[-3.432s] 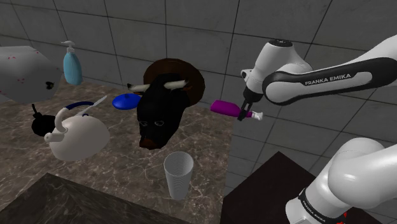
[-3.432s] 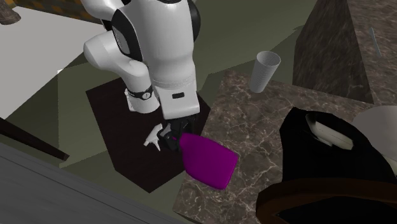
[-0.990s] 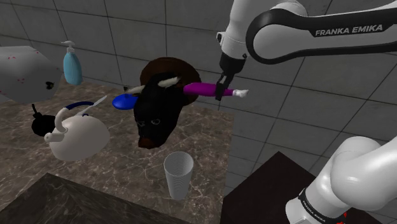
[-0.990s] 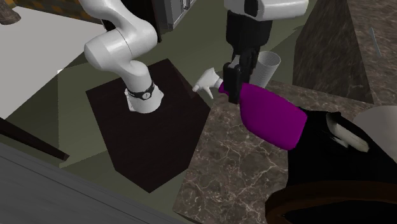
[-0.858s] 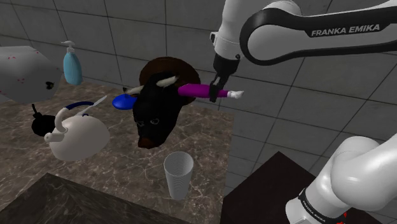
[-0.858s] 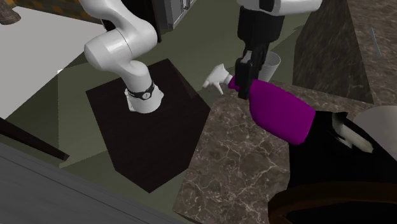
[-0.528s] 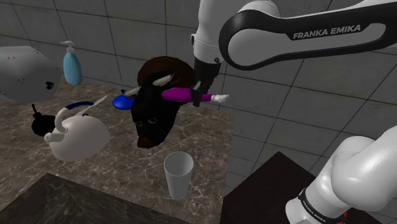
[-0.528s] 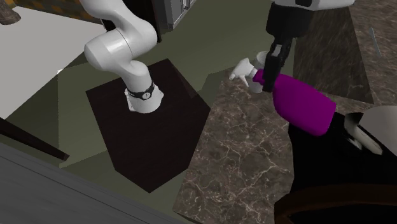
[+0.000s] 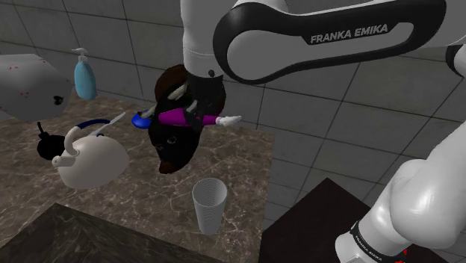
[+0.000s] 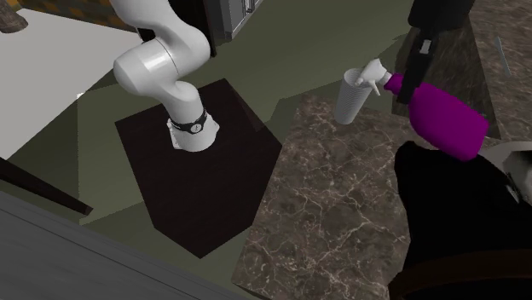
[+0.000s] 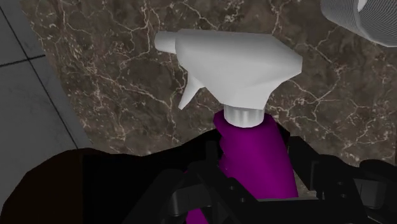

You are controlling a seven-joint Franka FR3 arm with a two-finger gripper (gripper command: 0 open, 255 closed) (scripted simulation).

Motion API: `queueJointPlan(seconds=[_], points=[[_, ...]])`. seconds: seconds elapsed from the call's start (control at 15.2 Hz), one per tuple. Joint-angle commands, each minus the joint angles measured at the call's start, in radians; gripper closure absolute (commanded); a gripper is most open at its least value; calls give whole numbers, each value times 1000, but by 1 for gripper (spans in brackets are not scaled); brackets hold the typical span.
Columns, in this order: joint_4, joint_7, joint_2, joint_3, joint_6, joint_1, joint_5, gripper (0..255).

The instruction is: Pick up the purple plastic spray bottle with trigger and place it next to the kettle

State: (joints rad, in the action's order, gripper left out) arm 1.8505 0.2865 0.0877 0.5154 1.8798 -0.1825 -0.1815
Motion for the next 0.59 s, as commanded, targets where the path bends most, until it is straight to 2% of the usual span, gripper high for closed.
queueJointPlan(seconds=[0.0,0.2,0.46,0.53], points=[[-93,69,-91,39,-28,-21,-51,255],[-230,150,-216,73,-80,-70,-126,255],[-441,235,-391,92,-170,-167,-229,255],[-425,237,-389,89,-155,-166,-228,255]])
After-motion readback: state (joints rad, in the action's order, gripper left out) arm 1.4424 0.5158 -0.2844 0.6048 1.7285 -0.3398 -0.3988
